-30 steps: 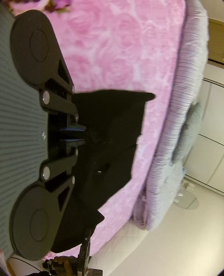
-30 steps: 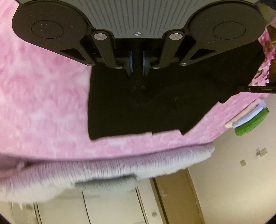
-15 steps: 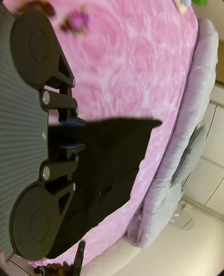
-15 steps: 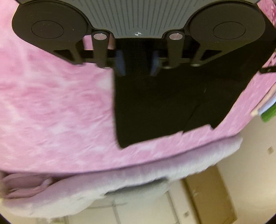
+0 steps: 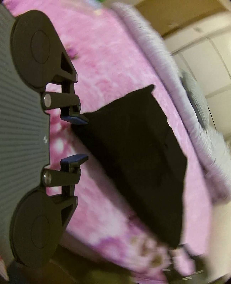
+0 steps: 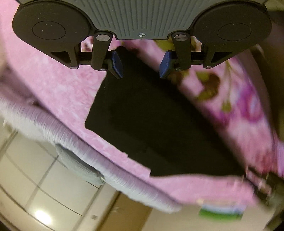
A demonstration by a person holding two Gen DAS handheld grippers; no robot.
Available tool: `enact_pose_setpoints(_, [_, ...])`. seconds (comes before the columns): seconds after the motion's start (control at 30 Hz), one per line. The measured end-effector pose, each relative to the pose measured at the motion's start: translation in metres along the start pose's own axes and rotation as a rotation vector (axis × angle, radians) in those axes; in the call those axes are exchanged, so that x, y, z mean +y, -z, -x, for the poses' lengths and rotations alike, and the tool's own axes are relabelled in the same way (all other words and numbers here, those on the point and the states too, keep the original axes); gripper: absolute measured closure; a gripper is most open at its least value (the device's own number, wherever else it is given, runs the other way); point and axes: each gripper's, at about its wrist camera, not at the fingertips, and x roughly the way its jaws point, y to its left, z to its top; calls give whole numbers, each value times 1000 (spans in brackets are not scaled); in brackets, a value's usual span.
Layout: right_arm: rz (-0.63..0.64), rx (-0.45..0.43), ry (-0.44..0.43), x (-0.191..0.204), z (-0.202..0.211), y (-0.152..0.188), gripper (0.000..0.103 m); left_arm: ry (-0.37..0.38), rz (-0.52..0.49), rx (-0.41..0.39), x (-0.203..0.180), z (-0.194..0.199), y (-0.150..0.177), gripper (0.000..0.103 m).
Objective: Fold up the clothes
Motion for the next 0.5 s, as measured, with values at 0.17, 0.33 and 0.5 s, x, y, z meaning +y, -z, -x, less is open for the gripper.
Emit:
enact_pose_setpoints(0.17, [231, 3, 78, 22, -19, -2, 55, -51, -209, 14, -13, -23, 4, 82])
enact_pose_setpoints(0.33, [404, 2, 110, 22, -38, 9, 94, -37, -388, -18, -5, -18, 7, 90])
enact_pose_setpoints(0.5, [392, 64, 126, 5, -46, 22, 95, -8, -574, -6, -5, -20, 21, 92])
